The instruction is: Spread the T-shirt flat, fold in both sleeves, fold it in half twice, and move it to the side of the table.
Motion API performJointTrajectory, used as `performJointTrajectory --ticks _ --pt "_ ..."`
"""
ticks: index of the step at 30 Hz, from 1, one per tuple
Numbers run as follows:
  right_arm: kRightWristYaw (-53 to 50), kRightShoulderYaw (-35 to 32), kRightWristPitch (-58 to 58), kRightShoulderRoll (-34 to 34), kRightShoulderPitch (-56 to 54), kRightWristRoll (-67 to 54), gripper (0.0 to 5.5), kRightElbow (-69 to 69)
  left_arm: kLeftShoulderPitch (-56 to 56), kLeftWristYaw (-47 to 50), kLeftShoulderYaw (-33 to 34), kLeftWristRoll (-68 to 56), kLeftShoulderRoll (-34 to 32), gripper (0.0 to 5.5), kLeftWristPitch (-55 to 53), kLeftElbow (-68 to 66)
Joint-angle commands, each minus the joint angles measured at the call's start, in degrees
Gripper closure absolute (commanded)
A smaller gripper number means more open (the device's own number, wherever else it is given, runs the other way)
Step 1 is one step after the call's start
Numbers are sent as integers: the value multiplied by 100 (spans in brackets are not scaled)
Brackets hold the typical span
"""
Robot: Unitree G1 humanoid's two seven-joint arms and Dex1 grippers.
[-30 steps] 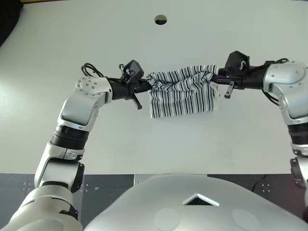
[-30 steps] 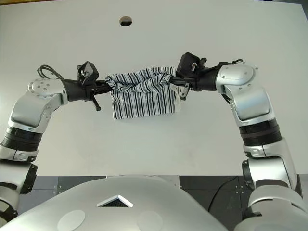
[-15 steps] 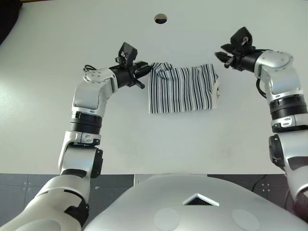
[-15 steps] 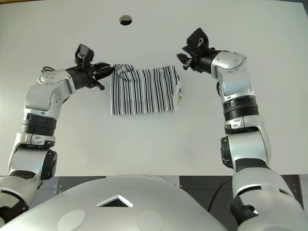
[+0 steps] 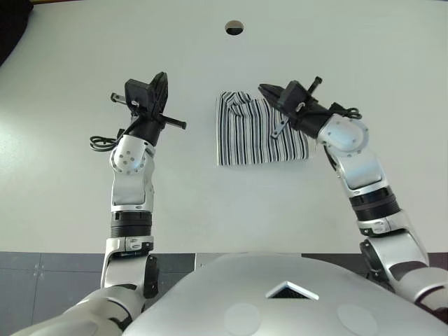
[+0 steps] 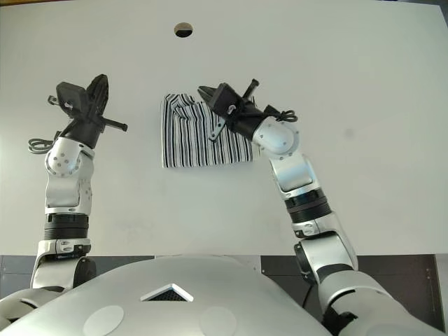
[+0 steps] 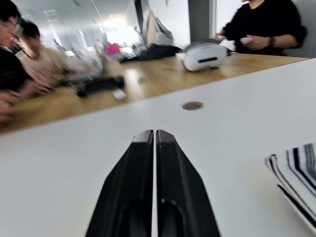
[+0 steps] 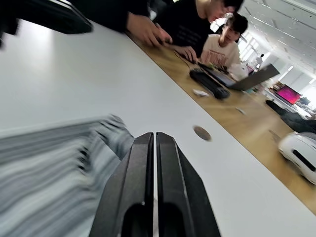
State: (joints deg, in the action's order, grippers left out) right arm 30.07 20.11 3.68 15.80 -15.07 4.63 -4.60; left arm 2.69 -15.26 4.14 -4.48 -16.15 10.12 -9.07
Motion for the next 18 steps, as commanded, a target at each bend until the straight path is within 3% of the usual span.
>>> performJointTrajectory --ticks 1,8,12,18 --pt "-62 334 -89 -213 252 230 540 -79 -34 137 -2 239 66 536 773 -446" --pt "-463 476 -95 -361 -36 804 540 -1091 8 155 62 120 322 536 1379 -1119" --pt "-962 722 -116 -121 -207 1704 540 -1687 17 112 59 76 415 536 1433 -1206" --pt "-1110 433 -178 1321 25 2512 540 -1857 -182 124 109 -21 442 536 1329 -818"
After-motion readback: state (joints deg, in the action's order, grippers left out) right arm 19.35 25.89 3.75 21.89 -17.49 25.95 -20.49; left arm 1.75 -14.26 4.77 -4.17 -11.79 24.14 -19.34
